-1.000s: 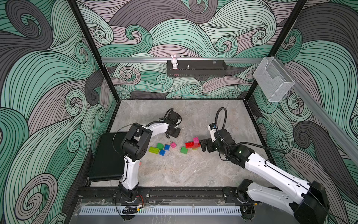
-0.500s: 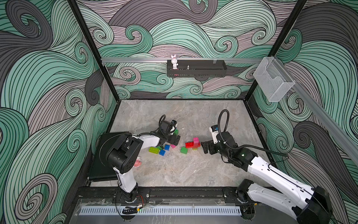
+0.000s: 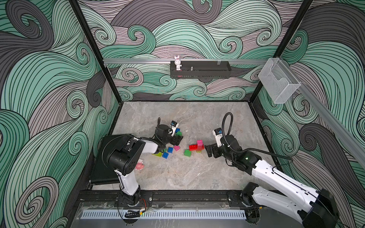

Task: Assemble the number 4 with lego
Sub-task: Pick up the lego brick from the center of the board.

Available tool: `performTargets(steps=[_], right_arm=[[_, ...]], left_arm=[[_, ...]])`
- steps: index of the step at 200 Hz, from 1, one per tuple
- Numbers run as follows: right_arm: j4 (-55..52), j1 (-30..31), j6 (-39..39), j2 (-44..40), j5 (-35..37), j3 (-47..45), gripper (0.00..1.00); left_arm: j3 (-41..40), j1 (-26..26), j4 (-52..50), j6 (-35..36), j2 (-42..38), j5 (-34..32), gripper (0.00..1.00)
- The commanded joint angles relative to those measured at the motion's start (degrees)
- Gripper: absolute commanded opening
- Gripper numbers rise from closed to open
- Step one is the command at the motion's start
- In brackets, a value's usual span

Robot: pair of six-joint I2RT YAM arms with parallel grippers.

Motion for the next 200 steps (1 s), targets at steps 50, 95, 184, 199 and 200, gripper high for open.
performTargets(steps=[50,95,184,199,200], right_arm=[[1.86,-0.19,-2.42,1.64,0.16,0.51,0.99],[1.77,-0.19,-2.61,1.95,0.18,0.60,0.99],[1.77,-0.17,-2.47,2.39,0.25,0.60,0.99],[1.86,-0.17,-2.38,2.31,0.33,0.51,0.99],[1.86,-0.18,-2.38,2.31,0.33,0.51,0.99]], left_arm=[[2.26,0.25,4.36,0.85,4.75,4.99,0.72],[2.82,0.16,4.61,1.09,6.34,4.20,0.56],[4.68,-0.34,2.22,-1.04,7.29,-0.65,0.56],[4.90,-0.79,1.49,-1.16,7.28,-1.07,0.57],[4.95,-0.80,1.34,-1.16,7.29,-1.10,0.57]])
